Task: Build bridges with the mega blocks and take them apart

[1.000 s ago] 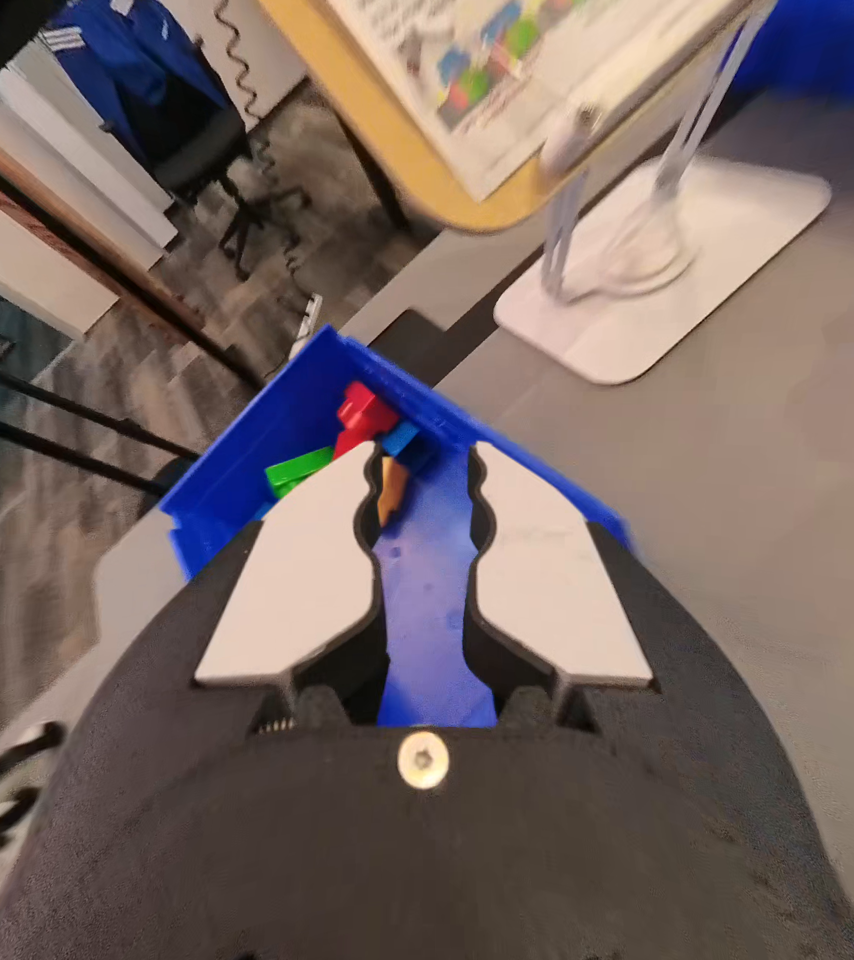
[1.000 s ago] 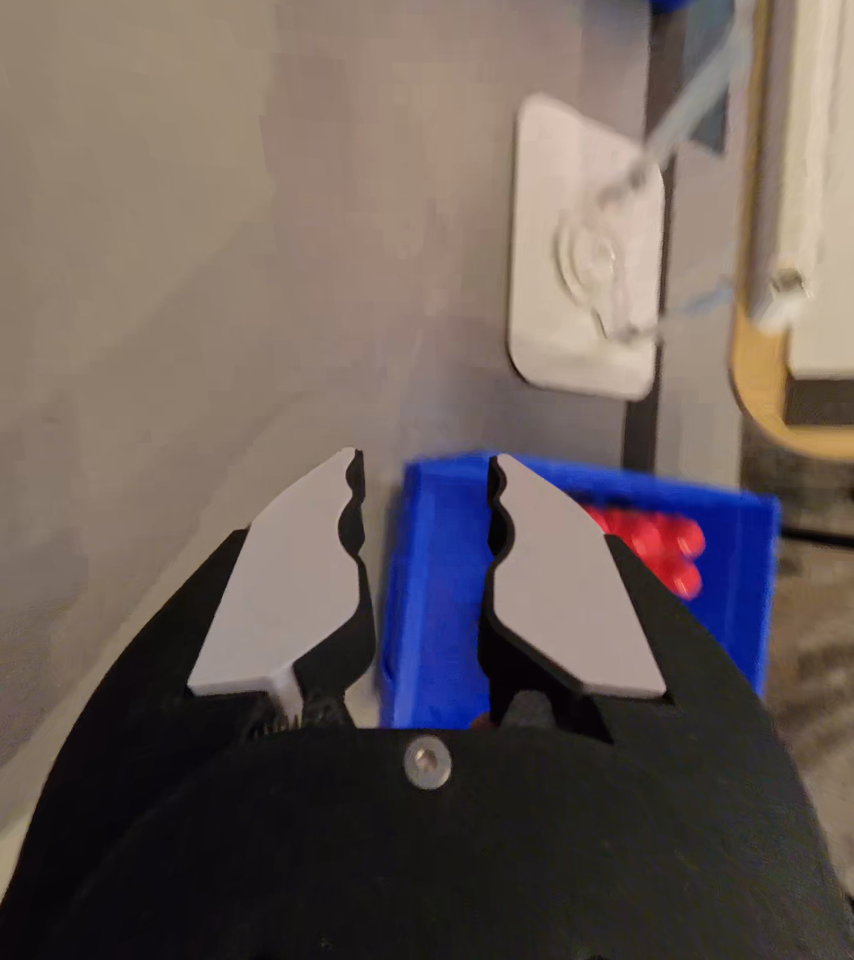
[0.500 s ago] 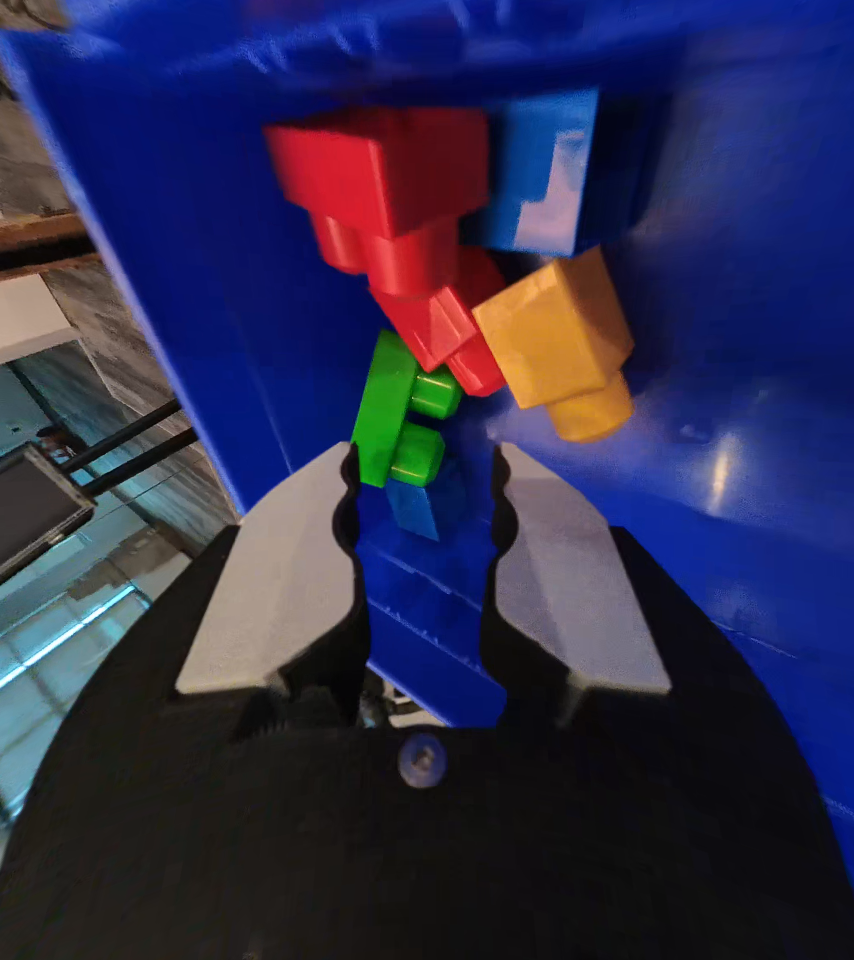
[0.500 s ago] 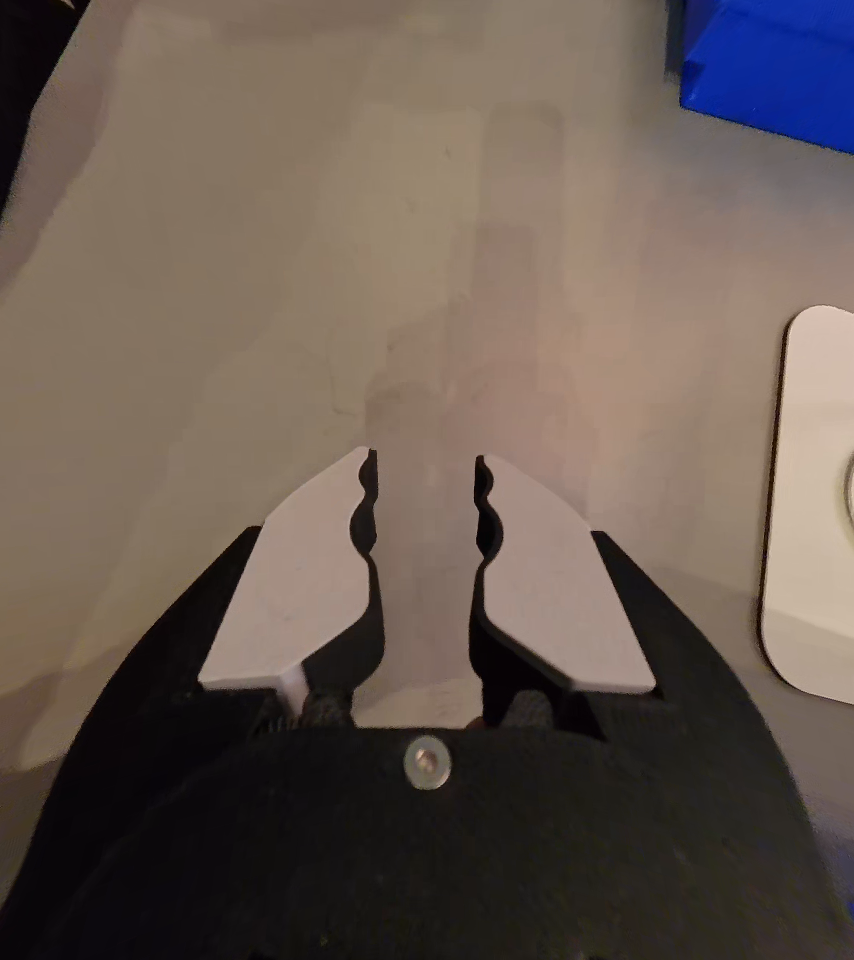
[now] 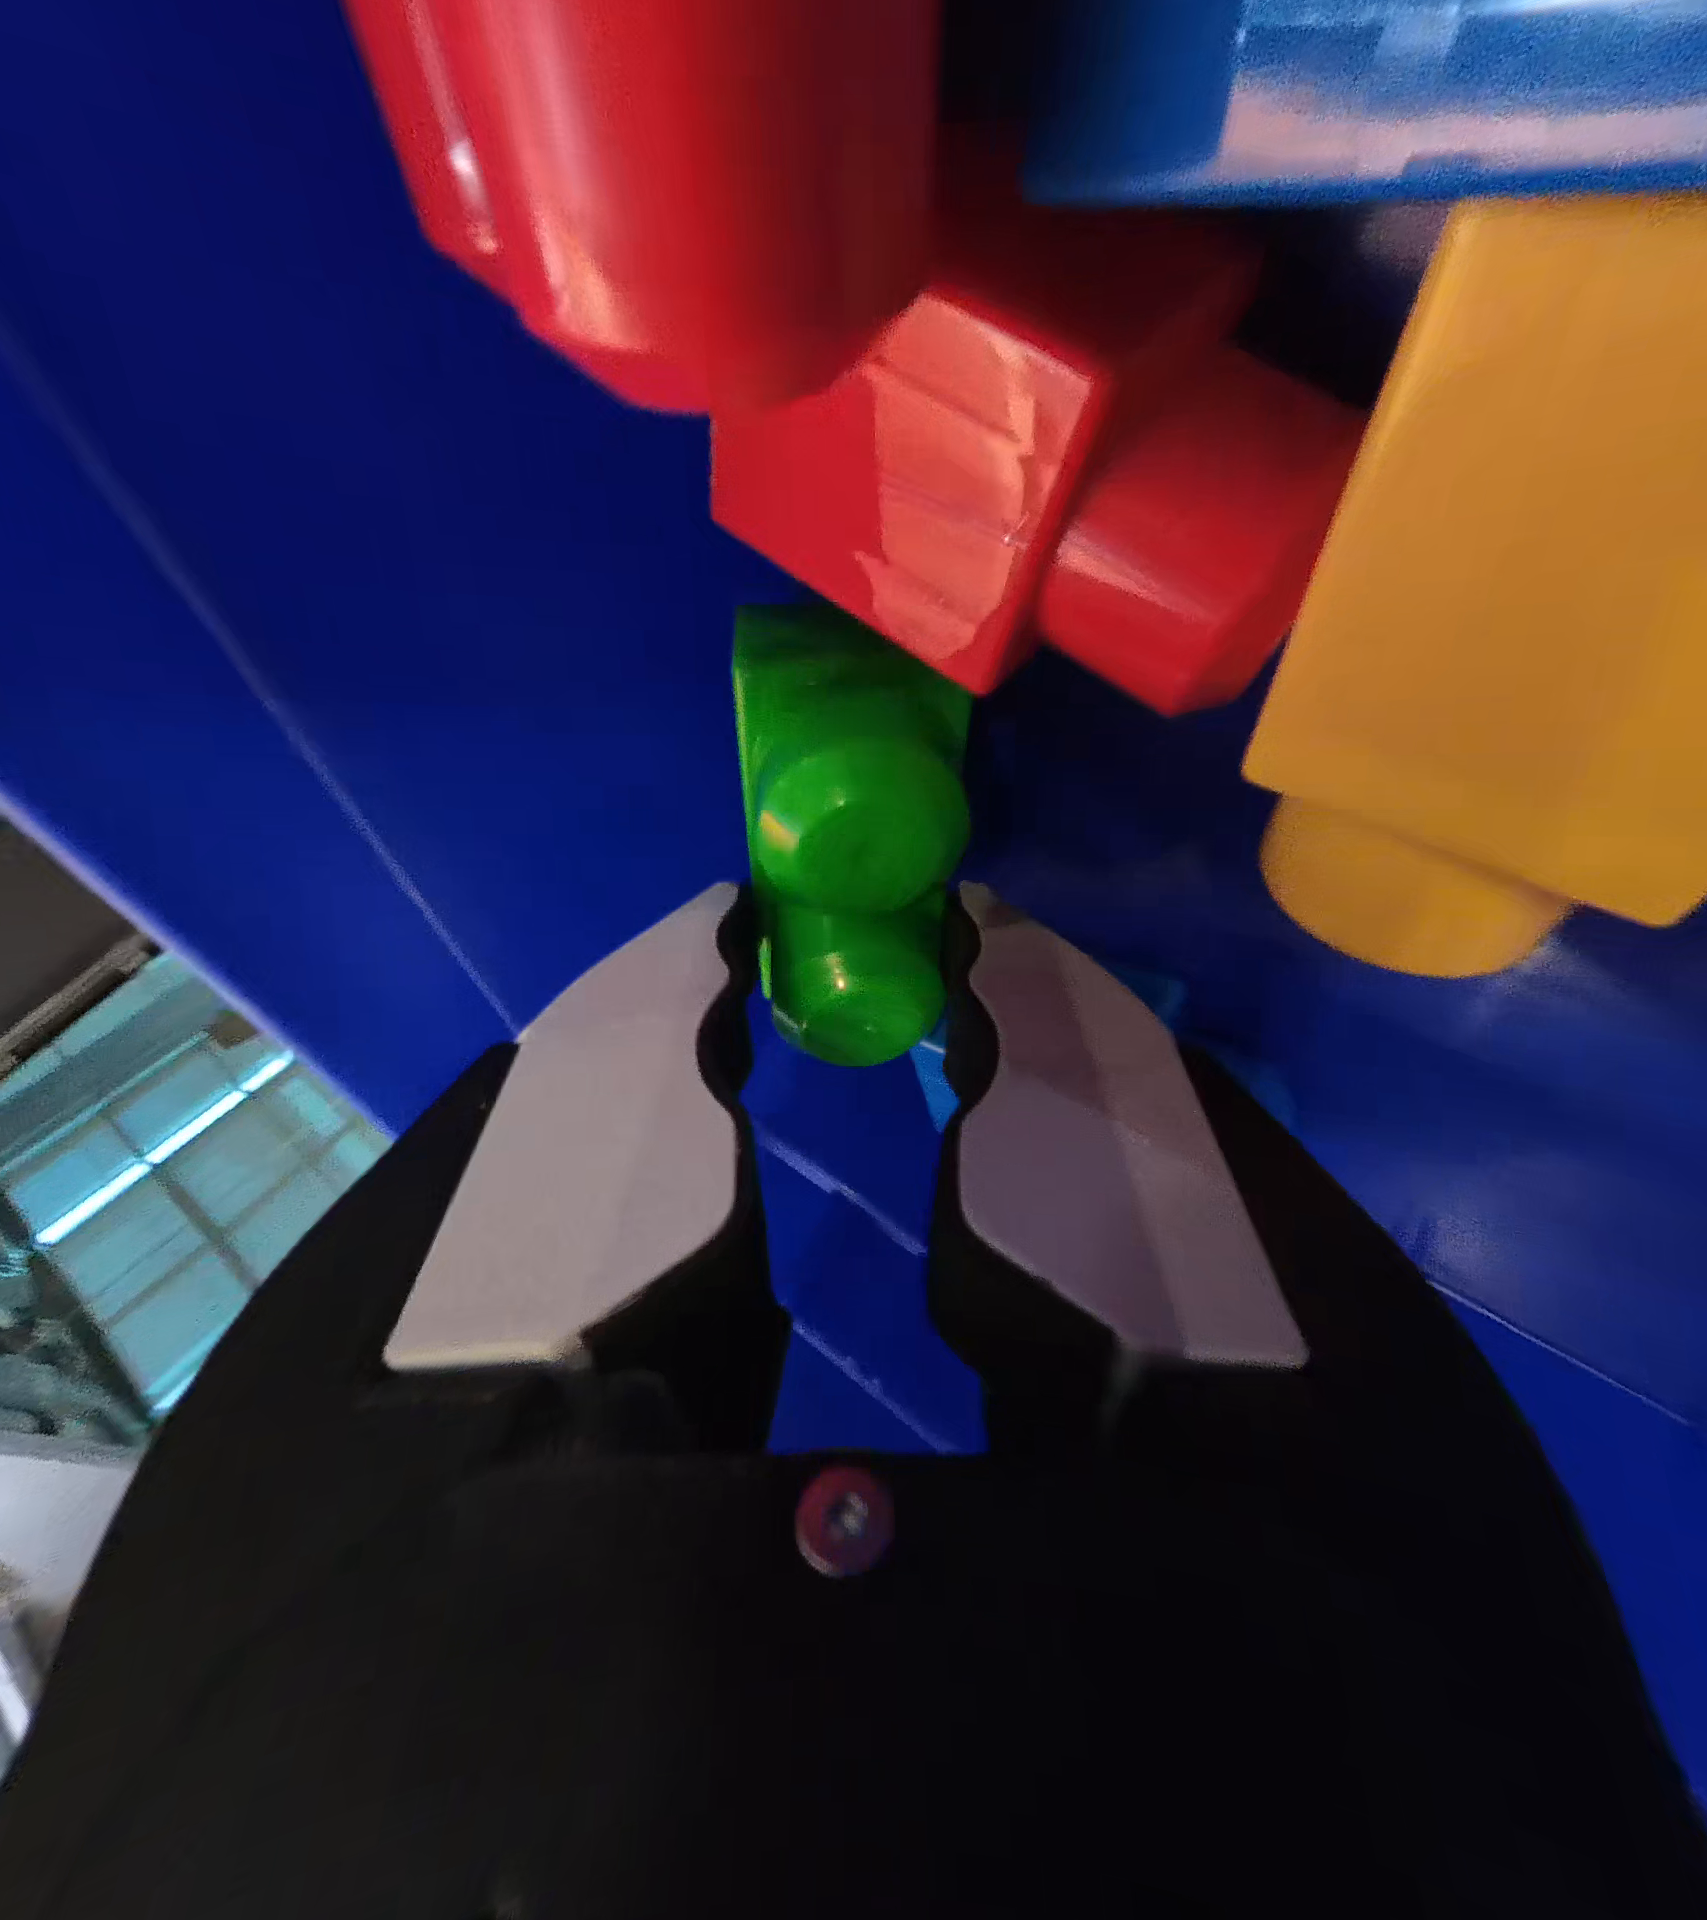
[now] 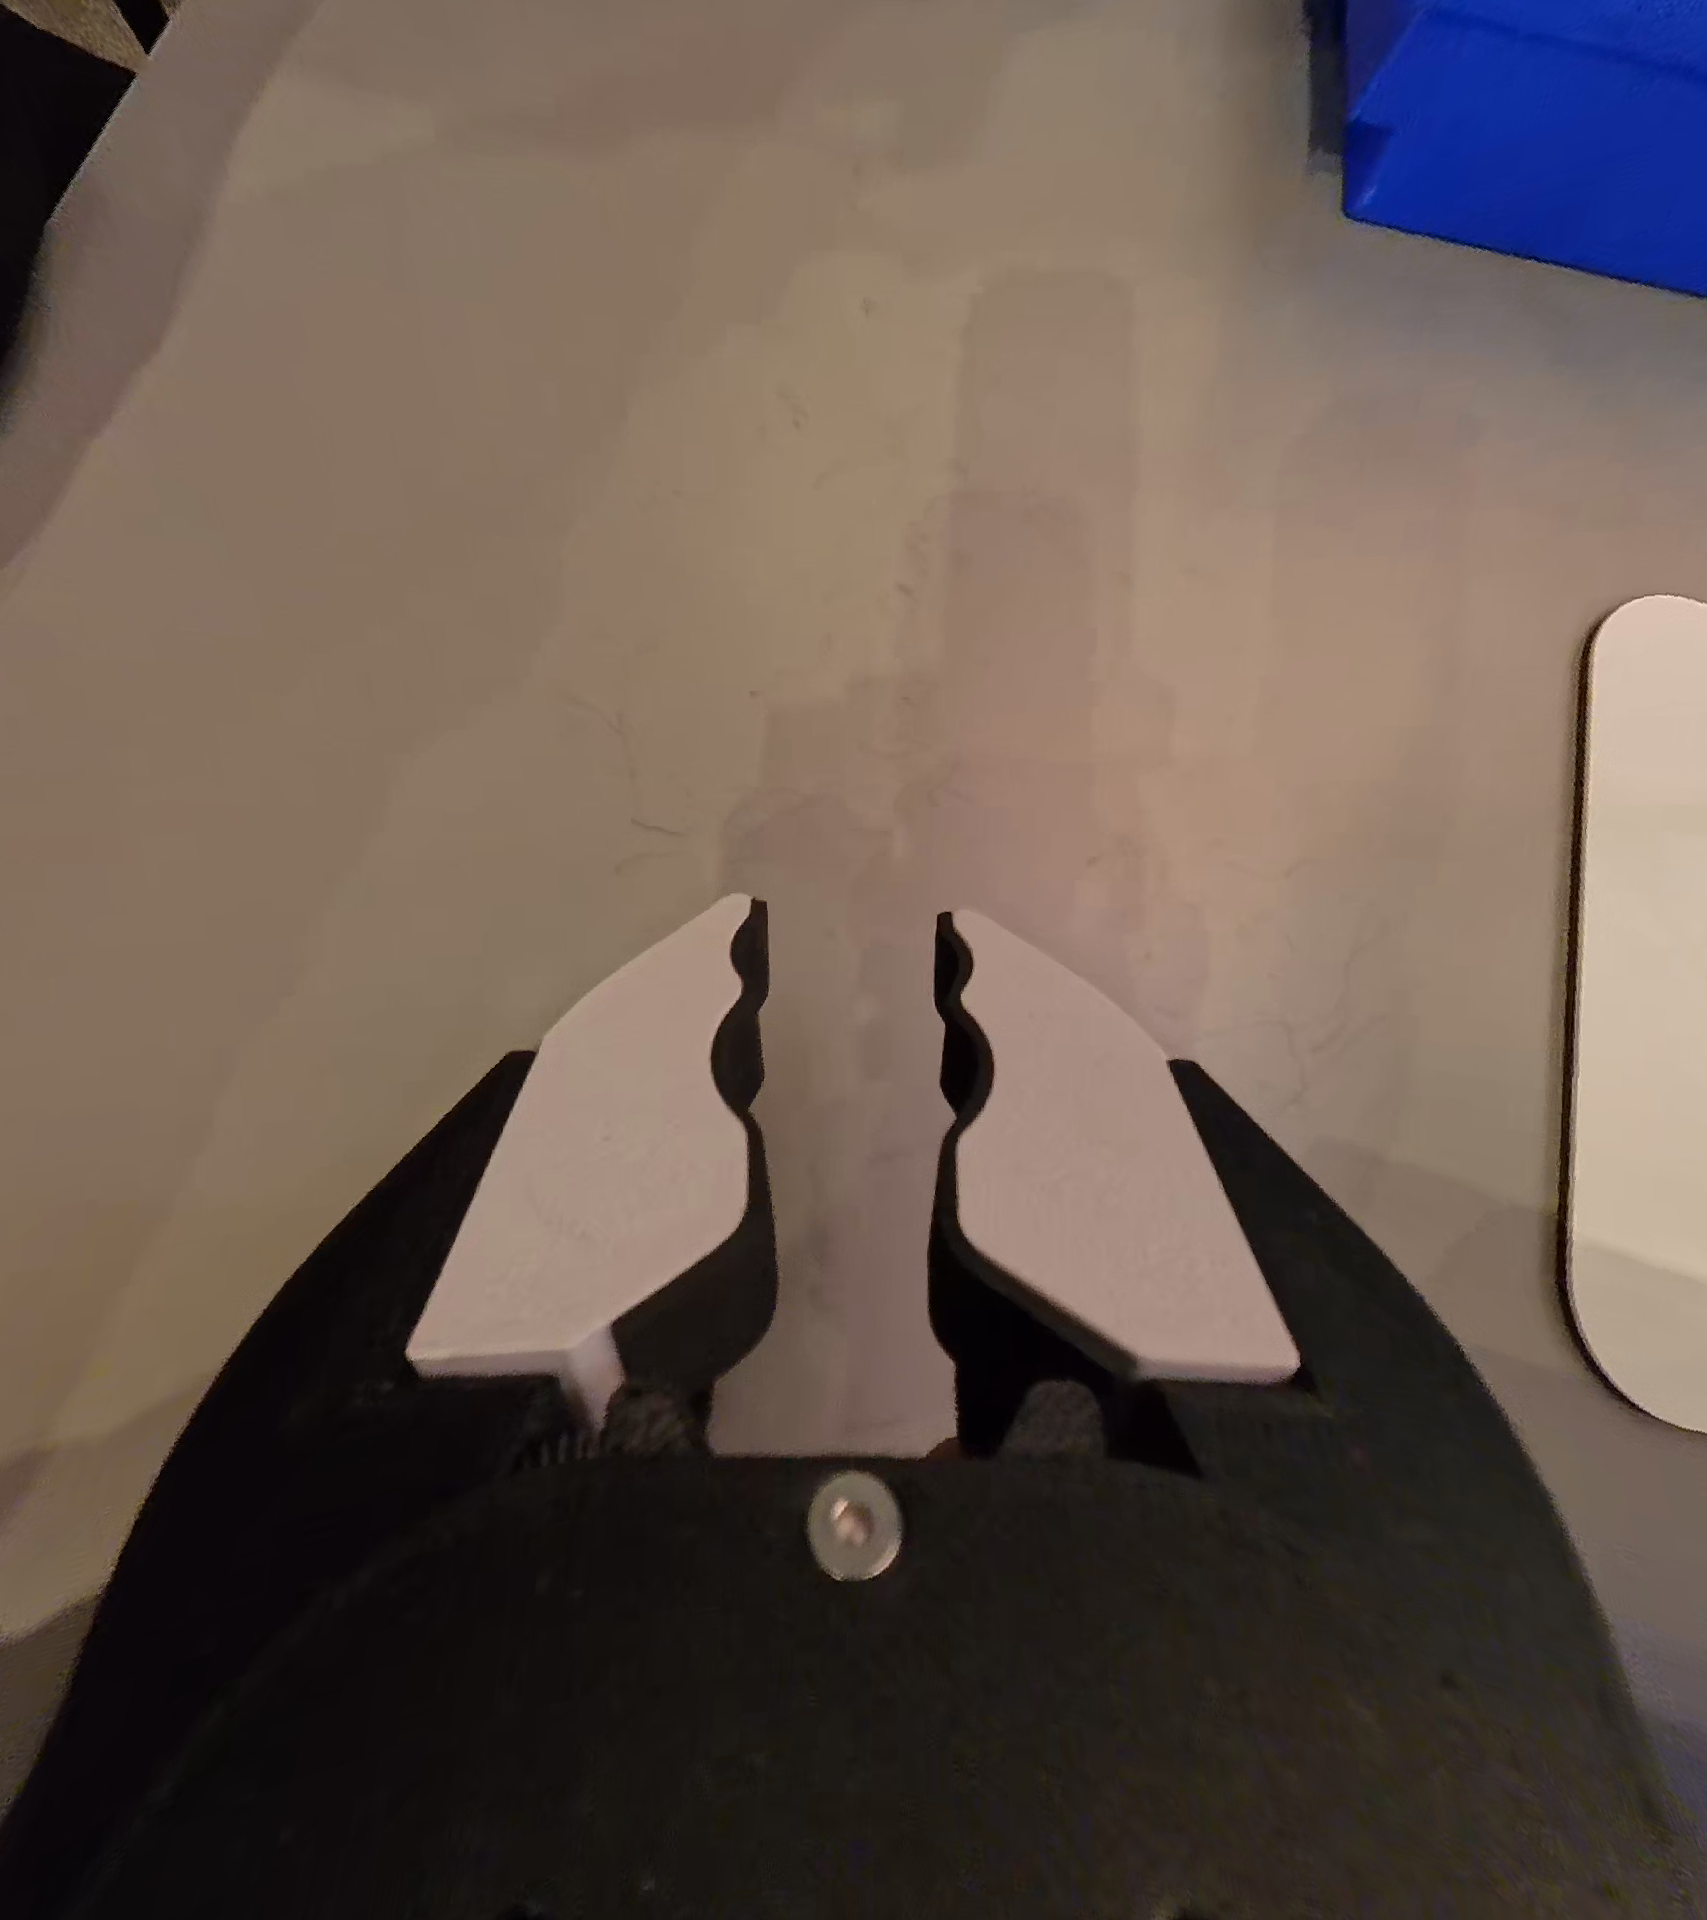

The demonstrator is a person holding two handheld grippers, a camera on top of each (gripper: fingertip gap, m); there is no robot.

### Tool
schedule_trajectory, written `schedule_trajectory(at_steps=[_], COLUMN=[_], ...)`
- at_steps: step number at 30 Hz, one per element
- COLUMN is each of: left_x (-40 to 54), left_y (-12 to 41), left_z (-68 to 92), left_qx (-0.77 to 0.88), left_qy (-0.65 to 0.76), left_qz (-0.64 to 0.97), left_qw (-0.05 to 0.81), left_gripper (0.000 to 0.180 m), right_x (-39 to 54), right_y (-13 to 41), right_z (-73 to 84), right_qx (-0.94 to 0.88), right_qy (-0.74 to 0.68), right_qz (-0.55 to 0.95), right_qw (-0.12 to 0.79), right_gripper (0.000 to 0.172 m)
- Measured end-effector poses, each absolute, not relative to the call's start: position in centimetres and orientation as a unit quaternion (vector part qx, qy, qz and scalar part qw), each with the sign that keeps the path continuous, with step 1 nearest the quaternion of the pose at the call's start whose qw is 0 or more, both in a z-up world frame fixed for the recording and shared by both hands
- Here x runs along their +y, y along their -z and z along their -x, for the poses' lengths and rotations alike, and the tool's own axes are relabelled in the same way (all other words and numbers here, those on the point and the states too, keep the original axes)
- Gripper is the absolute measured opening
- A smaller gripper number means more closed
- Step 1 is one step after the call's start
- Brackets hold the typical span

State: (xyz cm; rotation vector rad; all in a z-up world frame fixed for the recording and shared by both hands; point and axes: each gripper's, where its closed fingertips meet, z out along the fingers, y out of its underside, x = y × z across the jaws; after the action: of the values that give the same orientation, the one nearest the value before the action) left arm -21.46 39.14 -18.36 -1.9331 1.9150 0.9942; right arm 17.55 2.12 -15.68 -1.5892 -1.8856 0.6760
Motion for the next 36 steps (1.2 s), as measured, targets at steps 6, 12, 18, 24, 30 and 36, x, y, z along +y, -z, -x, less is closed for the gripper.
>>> schedule_trajectory(at_steps=[6, 12, 18, 24, 30, 36], left_x=[36.5, 27.3, 11.5, 2.4, 2.3, 2.6], left_y=[15.1, 9.6, 10.8, 18.4, 20.2, 14.9], left_z=[20.6, 16.2, 5.8, -2.3, -5.0, -3.7], left_qx=[0.594, 0.536, 0.614, 0.674, 0.668, 0.659], left_qy=[-0.264, -0.077, 0.069, 0.101, 0.113, 0.161], left_qz=[0.738, 0.808, 0.768, 0.728, 0.733, 0.726], left_qw=[0.178, 0.23, 0.169, 0.075, 0.067, 0.114], left_gripper=[0.033, 0.034, 0.033, 0.033, 0.033, 0.038], right_x=[3.1, 4.4, 4.7, 4.9, 4.7, 4.6], right_y=[15.8, 17.5, 18.9, 19.3, 19.3, 19.2], right_z=[-17.3, -17.1, -16.7, -17.1, -17.2, -17.3], right_qx=[-0.69, -0.694, -0.698, -0.687, -0.687, -0.683], right_qy=[-0.253, -0.202, -0.186, -0.2, -0.206, -0.223], right_qz=[0.598, 0.592, 0.588, 0.597, 0.593, 0.593], right_qw=[0.32, 0.356, 0.363, 0.363, 0.365, 0.363], right_gripper=[0.029, 0.025, 0.024, 0.022, 0.019, 0.019])
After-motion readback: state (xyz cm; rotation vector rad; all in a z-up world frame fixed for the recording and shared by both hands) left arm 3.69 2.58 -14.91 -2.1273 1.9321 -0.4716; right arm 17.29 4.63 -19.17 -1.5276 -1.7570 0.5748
